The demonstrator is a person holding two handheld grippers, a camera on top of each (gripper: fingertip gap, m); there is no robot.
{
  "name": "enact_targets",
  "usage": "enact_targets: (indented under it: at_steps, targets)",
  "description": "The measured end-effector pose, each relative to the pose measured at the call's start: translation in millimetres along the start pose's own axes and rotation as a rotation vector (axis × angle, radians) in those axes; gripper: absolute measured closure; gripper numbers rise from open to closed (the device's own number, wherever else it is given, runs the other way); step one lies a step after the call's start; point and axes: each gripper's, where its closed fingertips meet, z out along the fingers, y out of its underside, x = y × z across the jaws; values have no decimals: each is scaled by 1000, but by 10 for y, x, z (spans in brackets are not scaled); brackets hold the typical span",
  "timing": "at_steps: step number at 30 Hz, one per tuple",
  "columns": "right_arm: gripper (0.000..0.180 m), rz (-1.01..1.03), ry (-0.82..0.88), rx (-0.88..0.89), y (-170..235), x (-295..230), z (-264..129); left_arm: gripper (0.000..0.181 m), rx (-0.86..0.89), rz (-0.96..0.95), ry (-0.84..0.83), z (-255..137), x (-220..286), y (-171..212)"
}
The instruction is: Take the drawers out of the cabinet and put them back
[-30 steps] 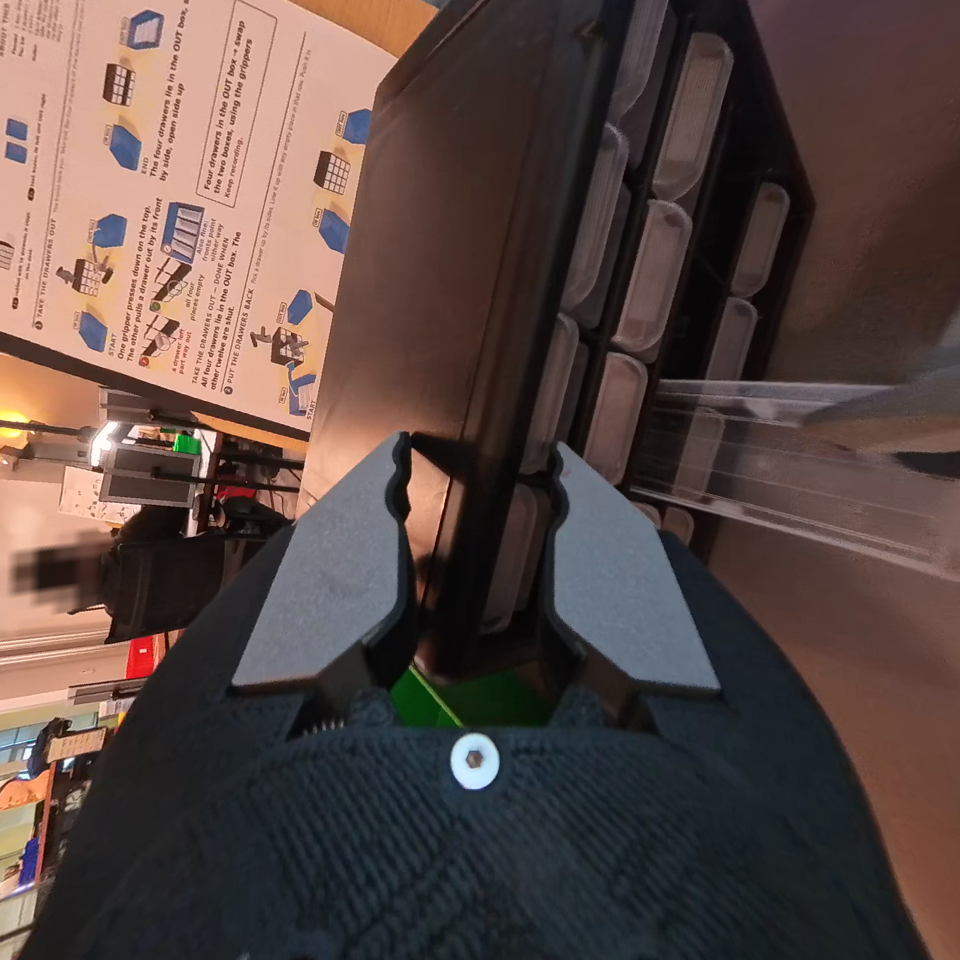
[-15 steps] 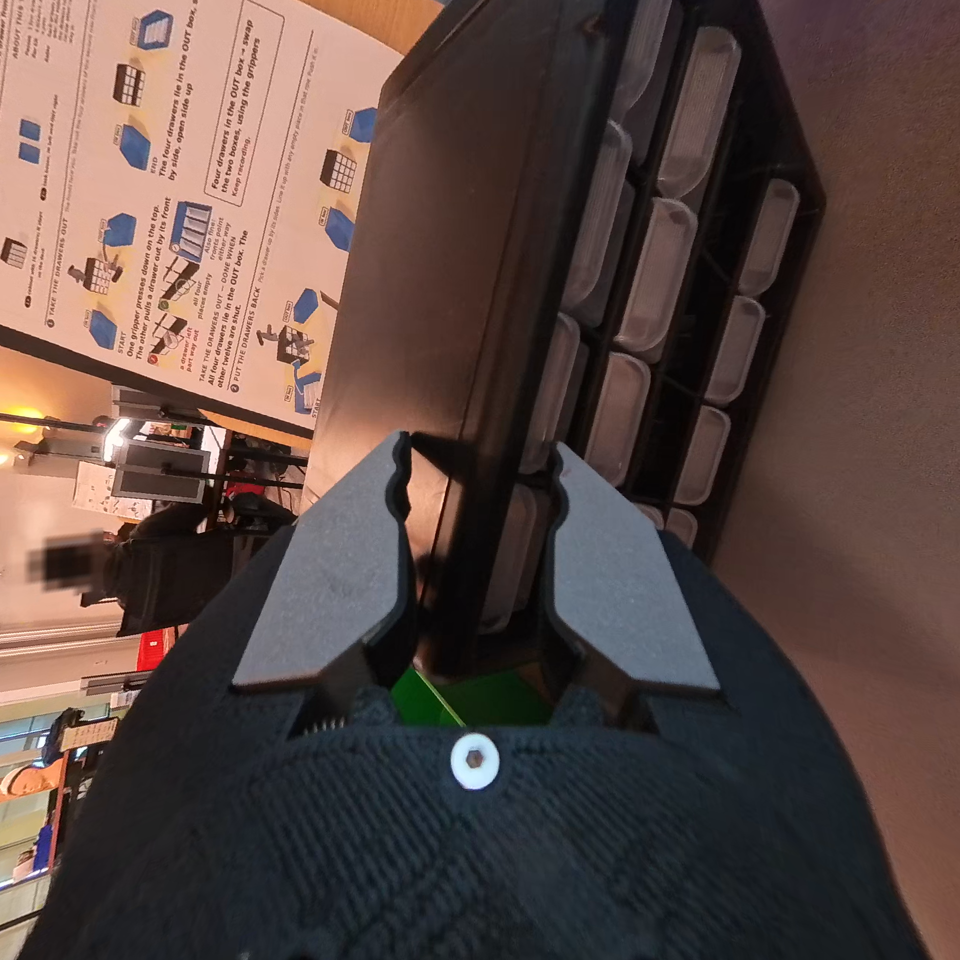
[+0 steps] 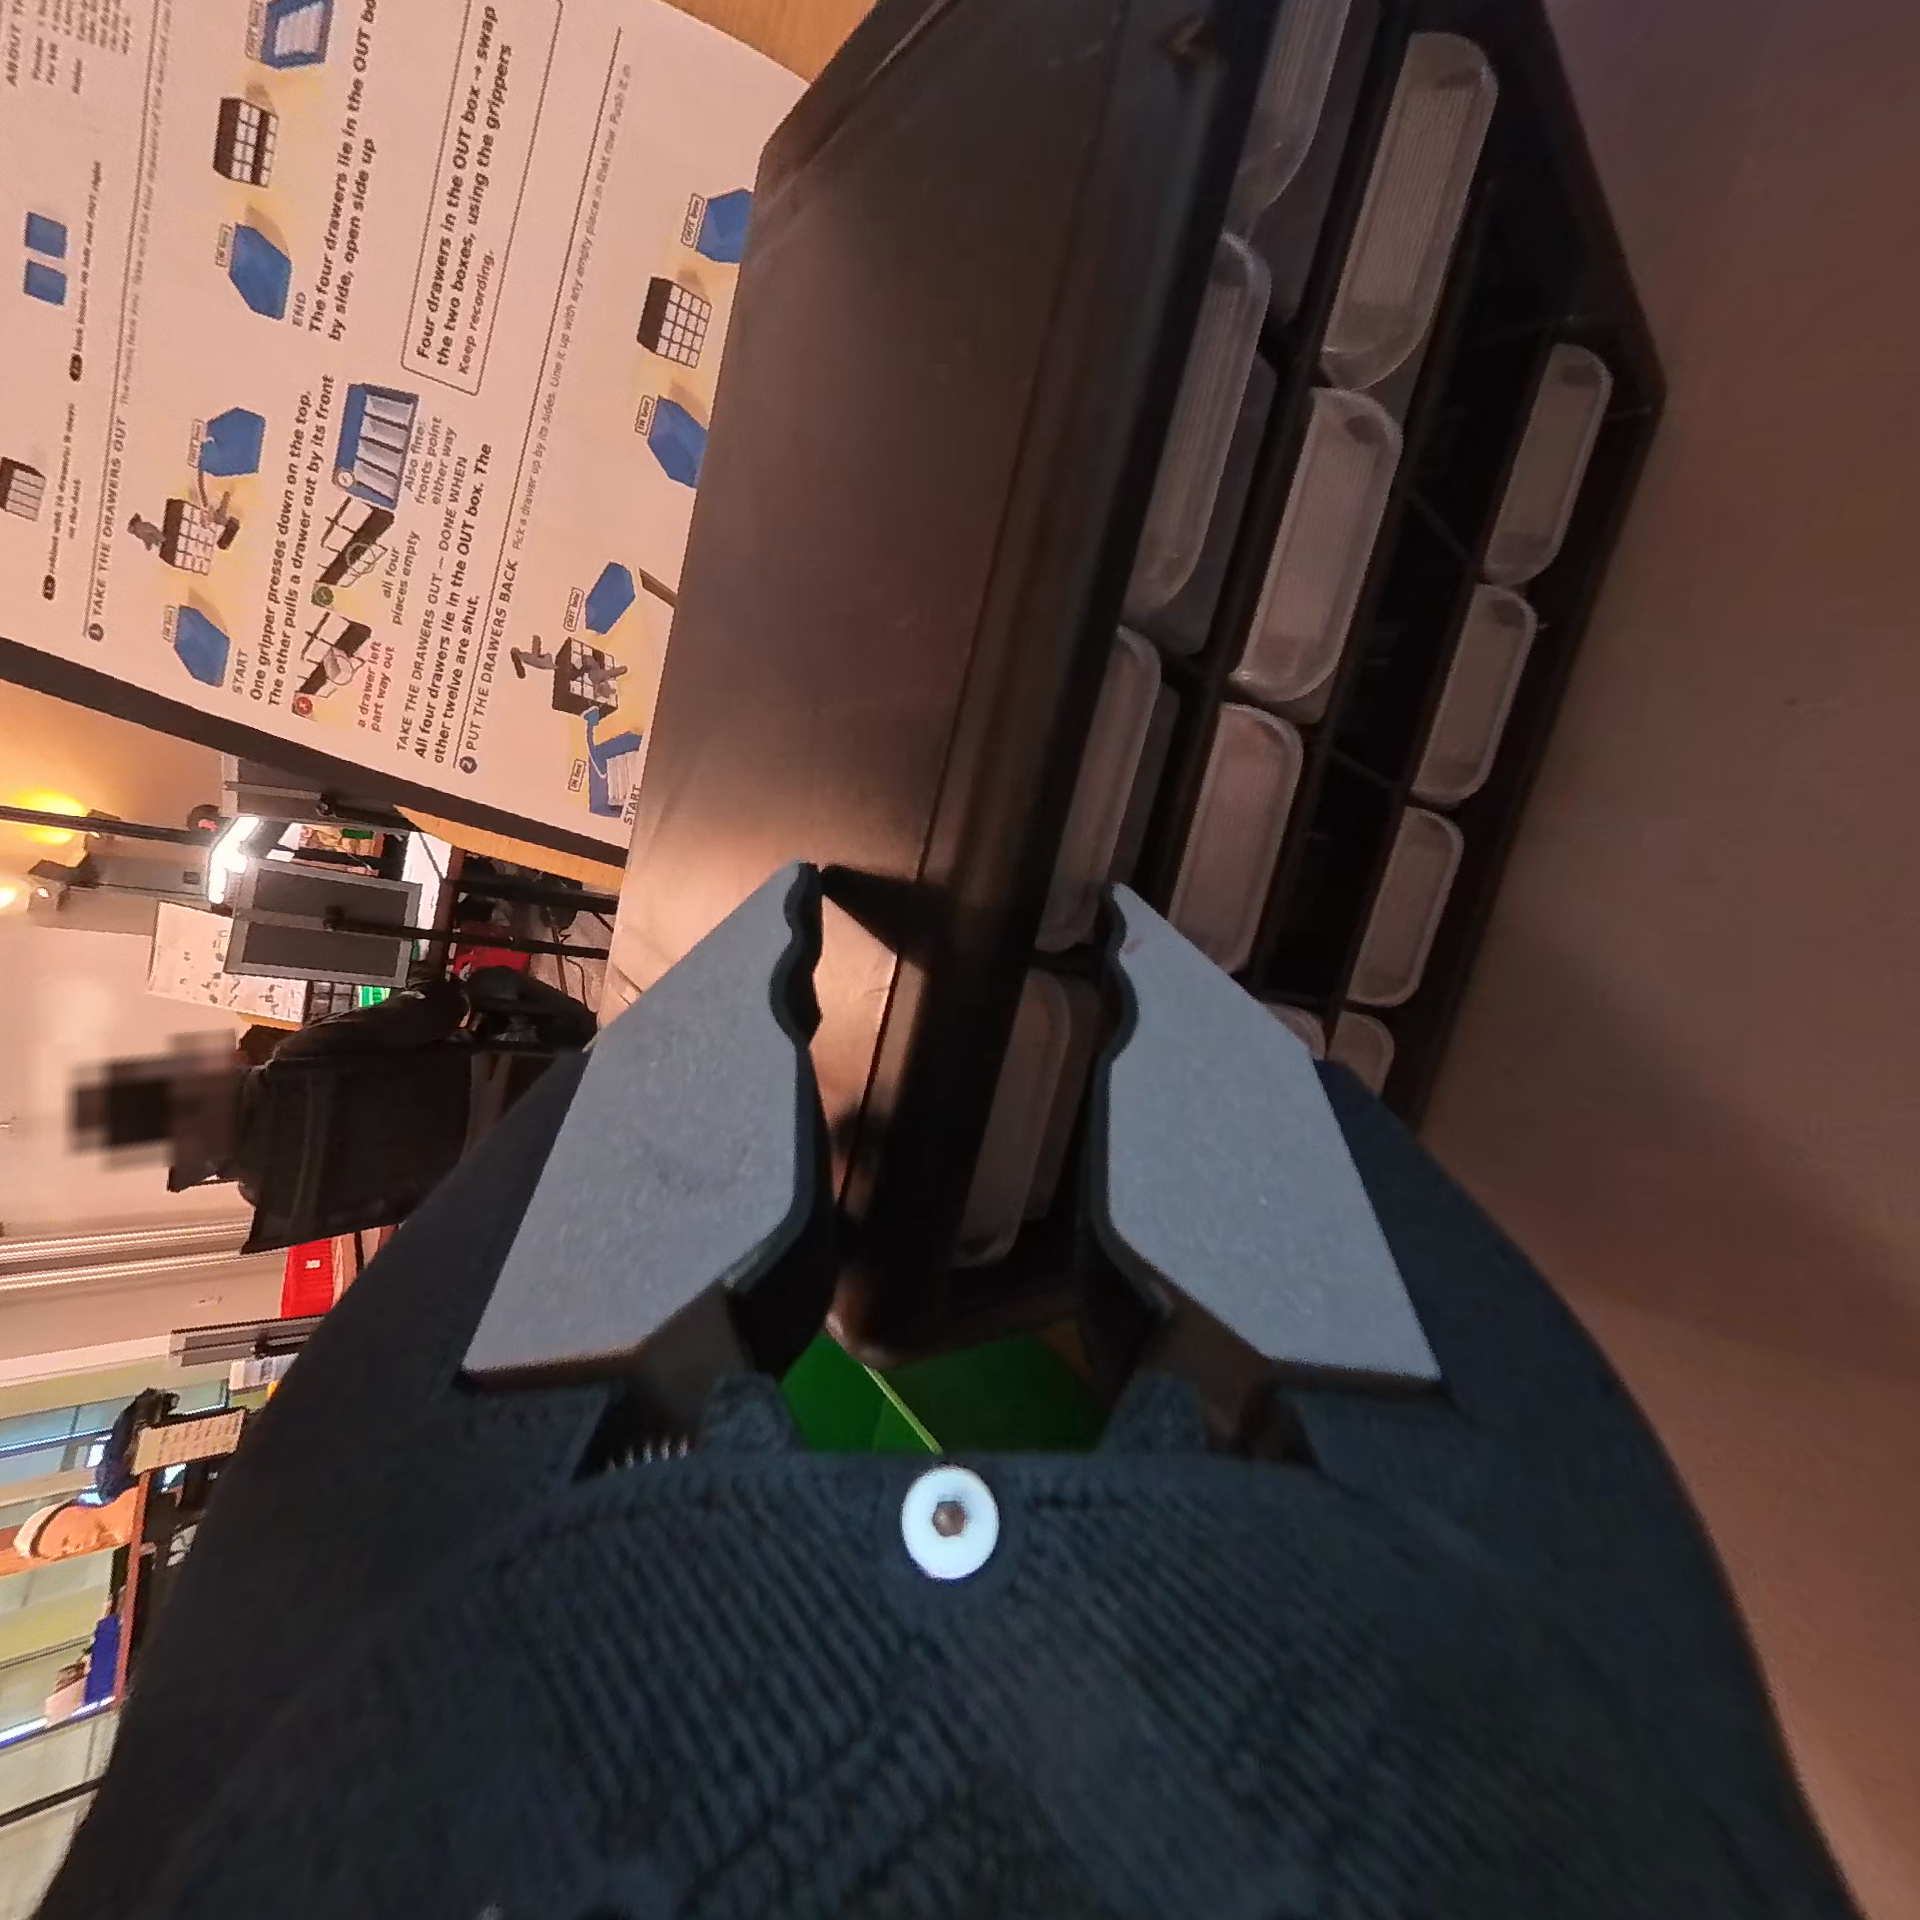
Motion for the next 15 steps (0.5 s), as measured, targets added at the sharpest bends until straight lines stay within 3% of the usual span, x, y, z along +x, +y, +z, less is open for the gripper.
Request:
enact_targets:
  at_steps: [1,4,9,11,15]
  targets:
    - [115,25,-3,24,-52,19,-24,130,5,-5,1,0,0,-1]
    - [116,56,48,115,-142,112,-319,129,14,-18,11,-2,0,-3]
    - [118,108,80,339,-305,56,-1160,129,10,-14,8,7,-2,-3]
    - [117,120,-20,478,-490,-255,-1511,129,4,-10,3,5,-1,-1]
    - [119,25,-511,839,-966,-1634,-2261,130,-18,-37,40,-55,-9,39]
